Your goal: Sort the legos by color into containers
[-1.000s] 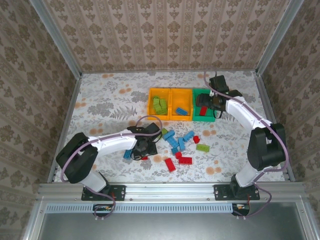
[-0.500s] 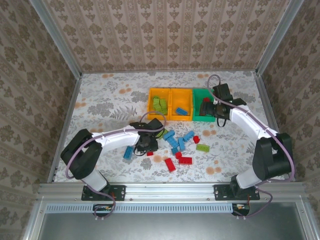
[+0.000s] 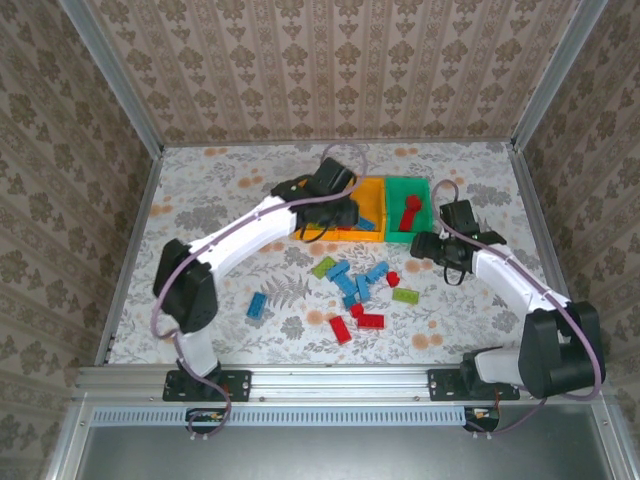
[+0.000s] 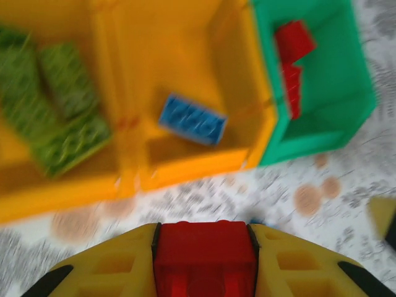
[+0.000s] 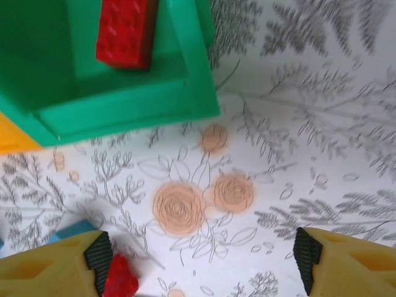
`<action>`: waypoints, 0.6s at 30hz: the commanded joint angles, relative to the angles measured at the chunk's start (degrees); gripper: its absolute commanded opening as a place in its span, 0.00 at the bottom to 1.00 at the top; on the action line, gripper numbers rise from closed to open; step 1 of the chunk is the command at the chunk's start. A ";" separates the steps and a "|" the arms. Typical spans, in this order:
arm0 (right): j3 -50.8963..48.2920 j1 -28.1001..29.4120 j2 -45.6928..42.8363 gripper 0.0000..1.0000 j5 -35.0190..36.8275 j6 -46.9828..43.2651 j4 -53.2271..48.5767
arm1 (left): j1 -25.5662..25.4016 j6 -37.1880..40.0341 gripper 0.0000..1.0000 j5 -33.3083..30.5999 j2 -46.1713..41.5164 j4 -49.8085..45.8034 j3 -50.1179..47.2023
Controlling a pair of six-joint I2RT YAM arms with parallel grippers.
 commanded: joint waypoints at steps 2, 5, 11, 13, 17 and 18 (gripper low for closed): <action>-6.08 0.27 -4.81 0.76 -3.81 1.71 3.40 | 0.35 9.78 0.29 7.18 9.44 0.89 12.11; -8.68 0.30 -7.26 0.76 -3.36 3.60 3.68 | 1.14 10.74 0.29 12.64 17.16 0.39 21.75; -11.78 0.99 -9.44 0.73 -7.01 2.98 6.28 | 1.56 6.81 0.29 20.10 29.47 2.74 35.49; -12.09 1.71 -9.57 0.73 -7.39 2.09 6.46 | 1.58 5.68 0.30 21.25 32.21 3.55 38.24; -12.53 3.20 -9.57 0.72 -8.89 1.28 8.13 | 1.74 4.01 0.35 22.98 34.52 5.64 39.76; -12.55 3.94 -9.39 0.71 -9.35 0.96 8.81 | 1.67 3.94 0.36 23.44 34.43 6.94 39.15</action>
